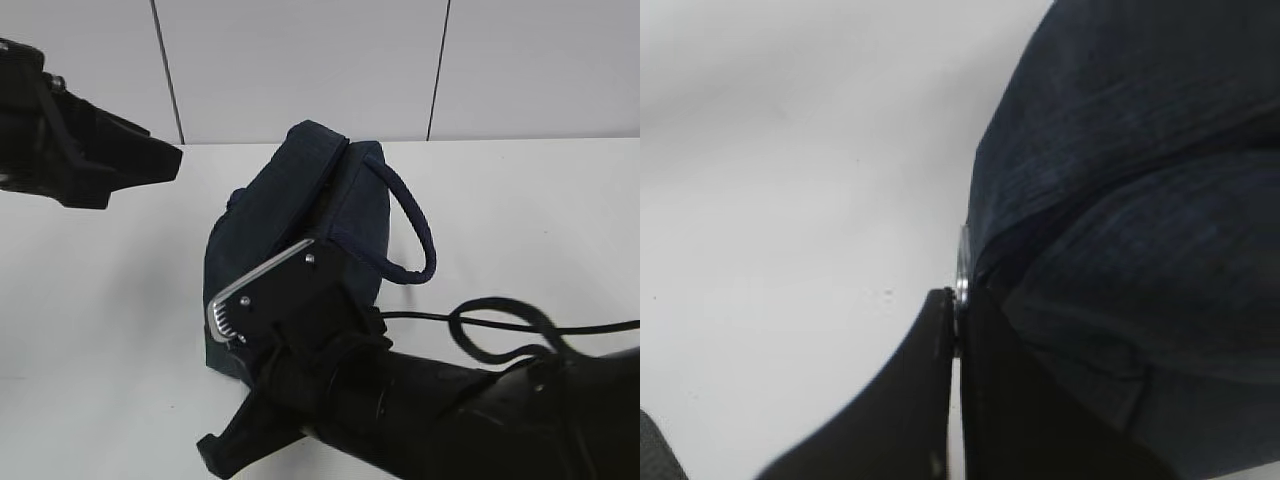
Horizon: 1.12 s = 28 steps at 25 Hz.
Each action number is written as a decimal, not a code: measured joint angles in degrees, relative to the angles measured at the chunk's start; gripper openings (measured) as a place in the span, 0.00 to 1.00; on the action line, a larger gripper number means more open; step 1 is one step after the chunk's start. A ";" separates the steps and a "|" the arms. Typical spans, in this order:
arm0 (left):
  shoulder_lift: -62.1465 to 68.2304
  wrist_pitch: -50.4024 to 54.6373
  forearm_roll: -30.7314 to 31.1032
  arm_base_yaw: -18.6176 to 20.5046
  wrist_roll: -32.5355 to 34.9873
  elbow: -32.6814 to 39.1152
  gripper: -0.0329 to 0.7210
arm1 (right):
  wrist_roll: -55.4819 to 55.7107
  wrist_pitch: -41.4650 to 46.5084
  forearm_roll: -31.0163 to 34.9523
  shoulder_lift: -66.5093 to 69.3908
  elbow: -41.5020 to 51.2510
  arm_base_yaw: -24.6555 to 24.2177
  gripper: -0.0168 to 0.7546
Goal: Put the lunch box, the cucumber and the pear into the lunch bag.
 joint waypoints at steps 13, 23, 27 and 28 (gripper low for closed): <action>0.00 -4.42 1.02 0.00 2.75 7.27 0.43 | -27.95 1.75 21.16 -4.07 -6.55 0.00 0.03; 0.00 -10.47 -23.41 0.00 25.25 15.64 0.43 | -55.61 1.40 44.25 -4.07 -14.20 0.00 0.03; 1.32 -10.93 -26.23 0.00 29.69 15.64 0.43 | -60.38 1.03 48.12 -4.07 -15.82 0.00 0.03; 1.93 -10.93 -27.29 0.00 31.59 15.64 0.44 | -61.20 0.94 48.85 -4.07 -15.96 0.00 0.03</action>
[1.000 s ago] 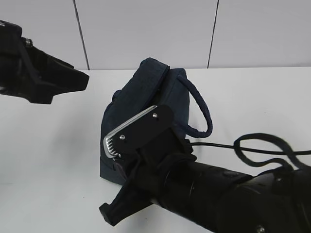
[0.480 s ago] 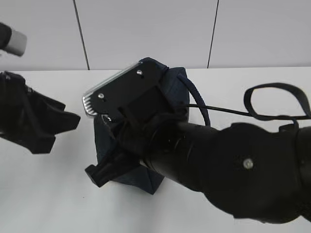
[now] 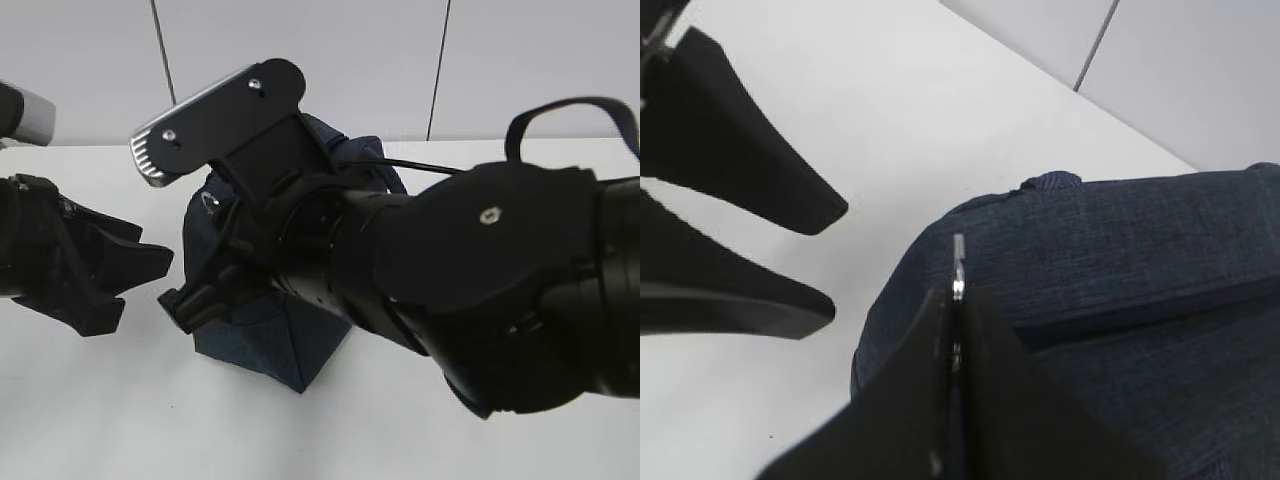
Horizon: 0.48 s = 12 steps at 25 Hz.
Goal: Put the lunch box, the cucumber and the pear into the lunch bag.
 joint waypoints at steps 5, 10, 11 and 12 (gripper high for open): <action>4.02 3.26 -8.54 0.00 12.51 0.00 0.56 | -2.71 -0.16 3.18 0.00 -0.37 0.00 0.03; 8.79 5.06 -15.38 0.00 19.25 0.00 0.62 | -3.44 0.48 4.26 0.00 -0.37 0.00 0.03; 9.52 5.72 -16.29 0.00 20.41 0.00 0.62 | -3.44 0.56 4.26 0.00 -0.37 0.00 0.03; 10.30 6.38 -17.59 0.00 21.46 0.00 0.62 | -3.44 0.80 4.26 0.00 -0.37 0.00 0.03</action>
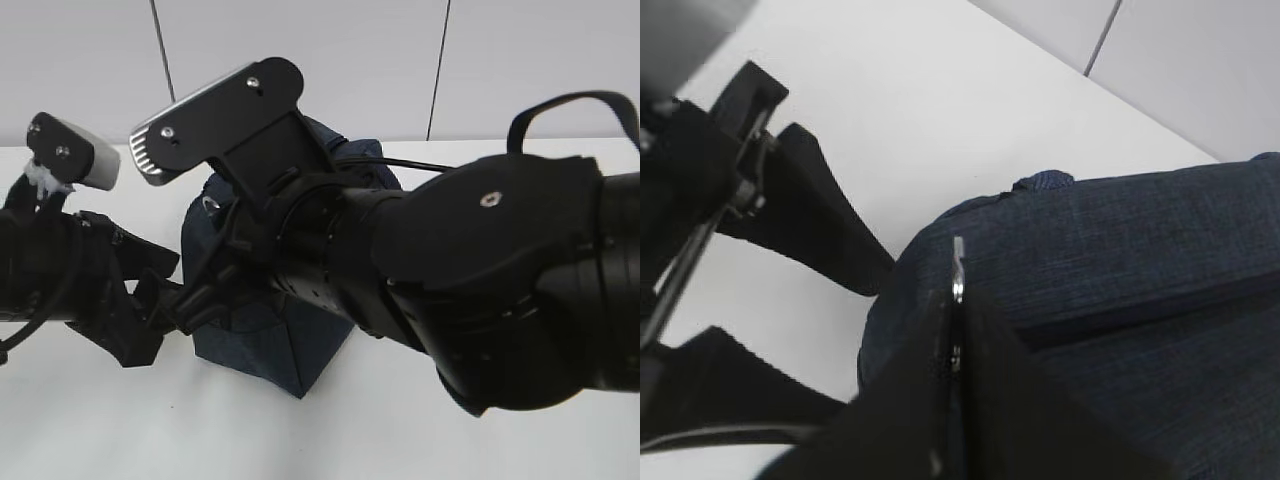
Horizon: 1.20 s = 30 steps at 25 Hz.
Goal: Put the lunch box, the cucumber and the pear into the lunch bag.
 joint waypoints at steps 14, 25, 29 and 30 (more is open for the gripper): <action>5.93 4.66 -7.63 0.00 6.32 -0.15 0.04 | -1.34 0.73 2.67 0.00 -0.61 -2.40 0.03; 5.93 5.09 -7.63 0.00 6.37 -0.15 0.04 | -2.04 7.28 5.98 0.12 -6.18 -16.68 0.03; 6.11 5.39 -7.58 0.00 6.37 -0.15 0.04 | -2.14 12.75 6.39 2.37 -8.20 -23.66 0.03; 6.11 5.47 -7.58 0.00 6.37 -0.15 0.04 | -2.14 14.45 6.39 3.31 -8.97 -25.46 0.03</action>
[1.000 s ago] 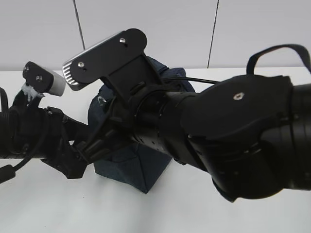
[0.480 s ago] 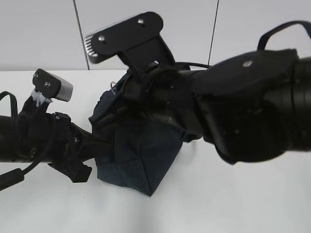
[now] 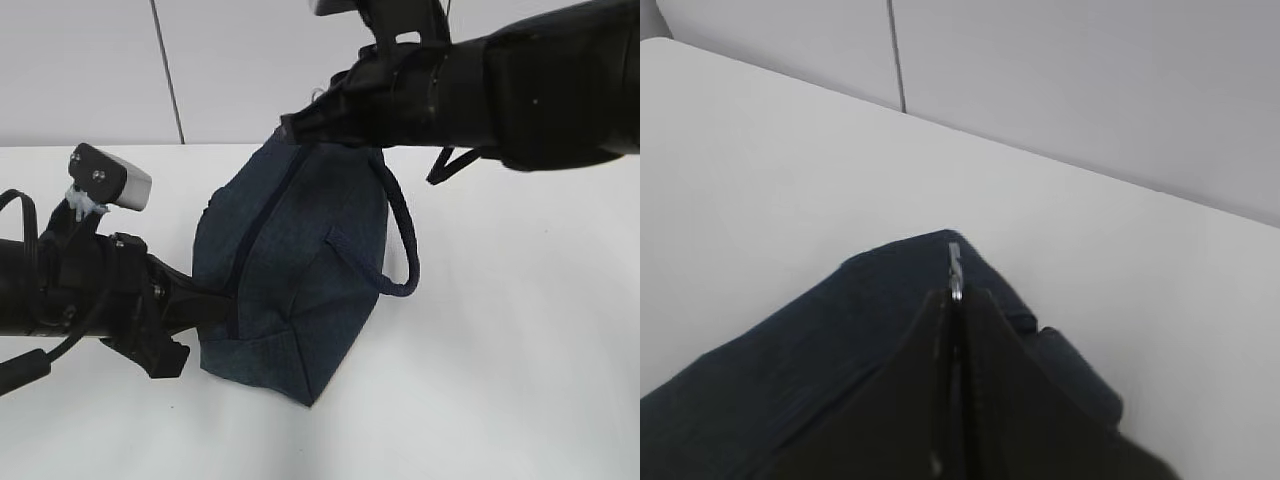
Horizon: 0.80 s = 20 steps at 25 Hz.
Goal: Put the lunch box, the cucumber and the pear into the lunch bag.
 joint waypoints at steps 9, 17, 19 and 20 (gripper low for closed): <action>0.00 0.31 0.00 0.00 0.15 1.54 0.04 | 0.00 17.04 4.83 12.85 -8.58 -14.66 0.03; 0.00 -0.03 0.00 0.00 0.15 1.70 0.04 | 0.12 27.57 8.96 20.63 -9.60 -20.06 0.03; -0.49 0.17 -0.06 0.00 -0.64 1.77 0.10 | 0.12 29.12 8.96 20.63 -9.85 -20.14 0.03; -1.13 0.60 -0.06 0.00 -1.35 1.90 0.16 | 0.12 30.10 8.96 20.63 -9.85 -20.18 0.03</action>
